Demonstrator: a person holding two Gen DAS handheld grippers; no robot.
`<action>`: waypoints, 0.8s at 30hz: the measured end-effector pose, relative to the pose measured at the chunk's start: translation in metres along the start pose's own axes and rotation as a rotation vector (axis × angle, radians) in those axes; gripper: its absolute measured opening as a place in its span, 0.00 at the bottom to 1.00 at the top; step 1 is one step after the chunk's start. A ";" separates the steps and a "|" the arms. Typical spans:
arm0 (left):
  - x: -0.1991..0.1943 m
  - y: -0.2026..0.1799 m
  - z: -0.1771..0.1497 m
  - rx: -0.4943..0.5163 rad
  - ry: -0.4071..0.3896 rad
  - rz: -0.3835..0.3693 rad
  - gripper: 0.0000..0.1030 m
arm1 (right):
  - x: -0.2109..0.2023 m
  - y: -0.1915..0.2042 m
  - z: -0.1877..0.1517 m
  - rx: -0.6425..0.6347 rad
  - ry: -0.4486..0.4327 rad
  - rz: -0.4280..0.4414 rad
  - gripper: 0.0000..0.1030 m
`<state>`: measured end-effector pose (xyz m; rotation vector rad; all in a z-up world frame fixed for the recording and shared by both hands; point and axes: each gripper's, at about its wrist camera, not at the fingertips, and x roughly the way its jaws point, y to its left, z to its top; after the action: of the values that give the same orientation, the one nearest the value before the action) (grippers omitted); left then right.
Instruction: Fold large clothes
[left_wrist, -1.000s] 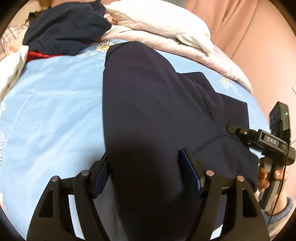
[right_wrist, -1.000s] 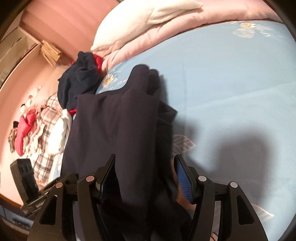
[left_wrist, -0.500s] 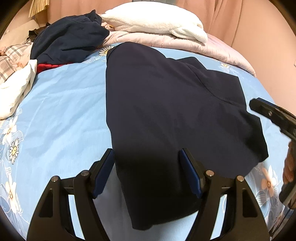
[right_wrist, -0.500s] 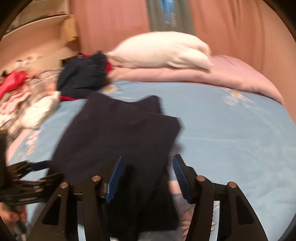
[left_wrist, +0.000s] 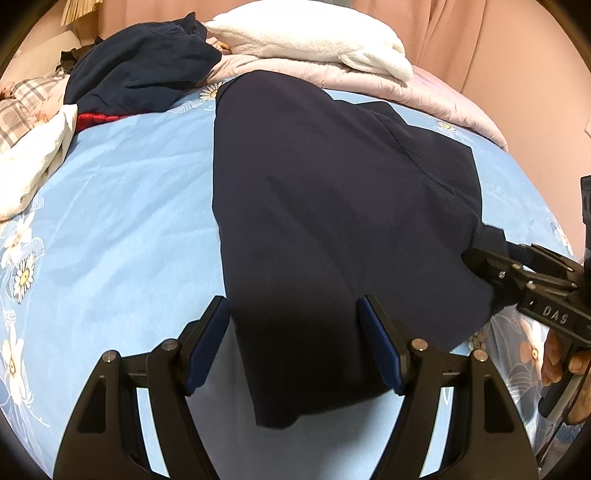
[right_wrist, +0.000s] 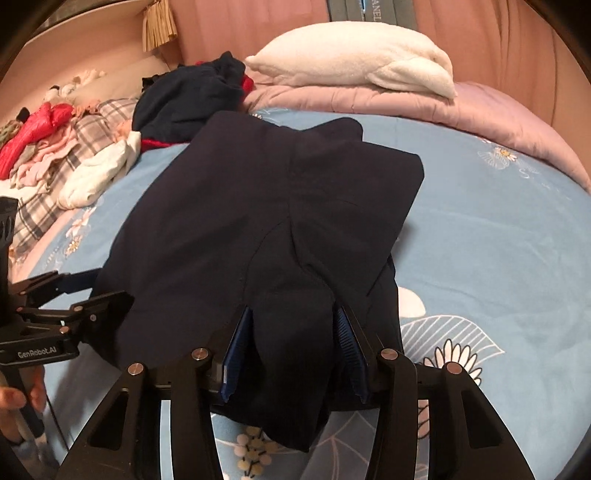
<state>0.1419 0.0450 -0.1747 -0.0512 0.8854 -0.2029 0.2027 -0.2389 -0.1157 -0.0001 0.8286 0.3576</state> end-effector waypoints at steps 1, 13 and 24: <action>0.000 0.001 -0.002 -0.007 0.002 -0.005 0.72 | -0.006 0.000 -0.004 0.006 -0.004 0.004 0.48; -0.019 -0.009 -0.022 -0.014 0.041 -0.009 0.70 | -0.026 -0.006 -0.036 0.097 0.036 0.018 0.48; -0.112 -0.033 -0.034 -0.014 -0.072 0.048 0.92 | -0.109 0.024 -0.050 0.082 -0.040 -0.009 0.75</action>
<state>0.0420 0.0359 -0.1067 -0.0497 0.8151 -0.1498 0.0919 -0.2570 -0.0675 0.0795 0.8030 0.3142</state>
